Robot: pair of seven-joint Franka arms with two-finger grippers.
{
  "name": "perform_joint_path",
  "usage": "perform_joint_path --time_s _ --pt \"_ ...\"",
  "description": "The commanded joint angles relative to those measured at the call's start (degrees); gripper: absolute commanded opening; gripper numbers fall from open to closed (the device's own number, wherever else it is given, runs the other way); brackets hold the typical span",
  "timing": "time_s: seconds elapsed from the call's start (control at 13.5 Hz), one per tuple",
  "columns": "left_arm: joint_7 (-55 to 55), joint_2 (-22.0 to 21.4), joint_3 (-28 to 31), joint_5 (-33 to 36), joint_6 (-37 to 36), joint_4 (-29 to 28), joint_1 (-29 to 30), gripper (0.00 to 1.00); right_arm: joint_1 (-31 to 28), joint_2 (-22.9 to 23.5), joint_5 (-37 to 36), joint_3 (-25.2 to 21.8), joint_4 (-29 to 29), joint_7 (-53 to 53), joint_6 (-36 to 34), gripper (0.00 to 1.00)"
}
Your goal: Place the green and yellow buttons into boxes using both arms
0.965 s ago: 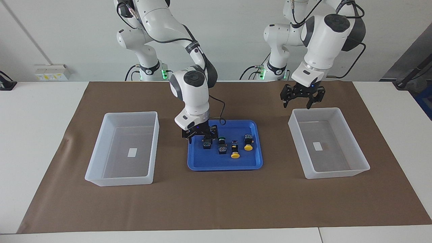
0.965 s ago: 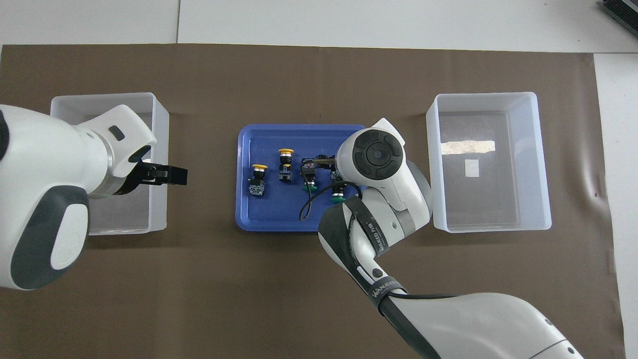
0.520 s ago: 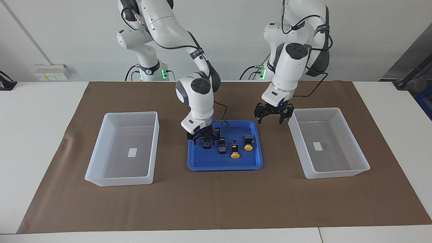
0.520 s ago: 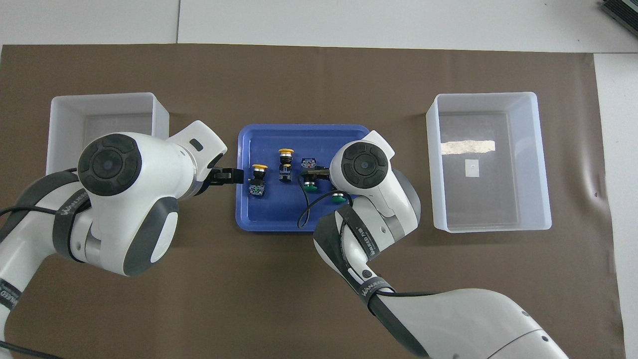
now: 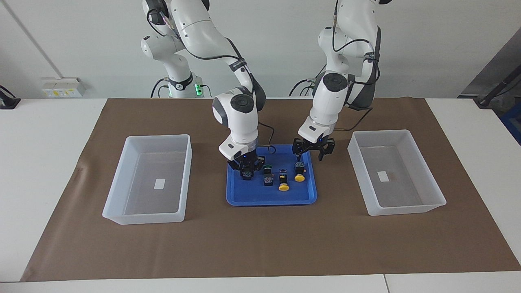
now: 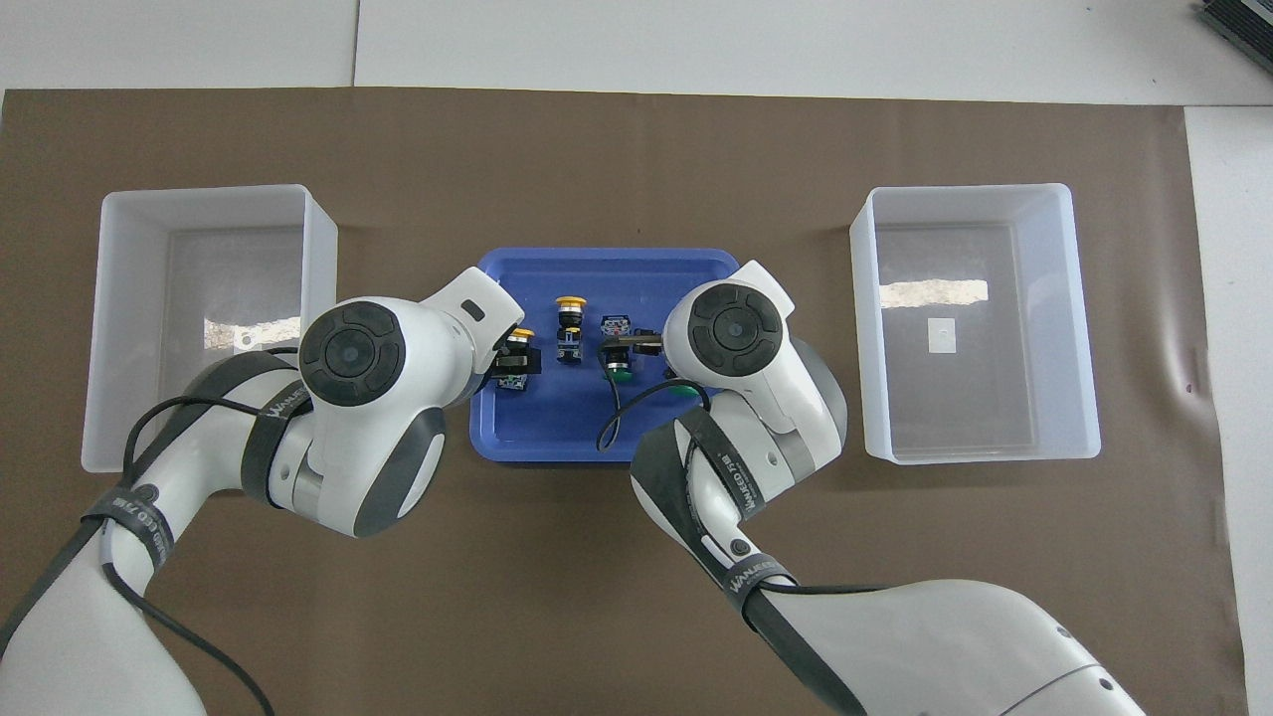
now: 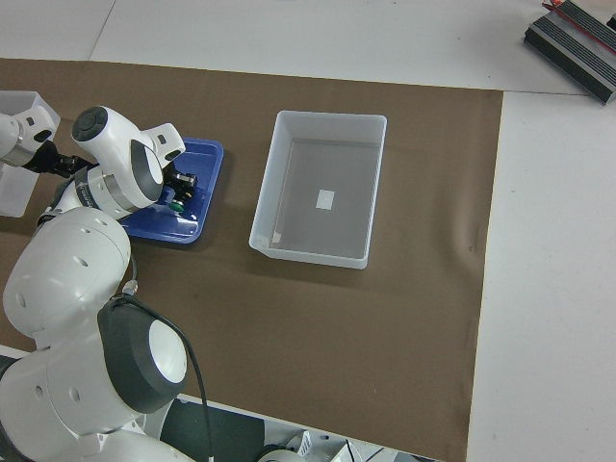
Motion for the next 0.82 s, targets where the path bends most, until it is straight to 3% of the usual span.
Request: perform_joint_path --time_s 0.0,0.22,0.52,0.74 --pt "-1.0 2.5 0.9 -0.4 2.4 0.6 -0.8 0.88 -5.0 -9.0 0.2 0.4 1.0 -2.3 -9.2 0.0" --pt "-3.9 5.0 1.0 -0.3 2.6 2.1 -2.8 0.88 -12.8 -13.3 0.0 -0.1 1.0 -11.2 -11.9 0.0" --pt "-5.4 5.4 1.0 -0.3 2.9 2.0 -3.7 0.86 -24.7 -12.3 0.1 0.0 -0.8 -30.4 -8.6 0.0" --pt "-6.7 6.1 1.0 -0.3 3.2 1.9 -3.7 0.74 -29.1 -10.2 0.2 0.0 -3.9 -36.5 -2.0 0.0"
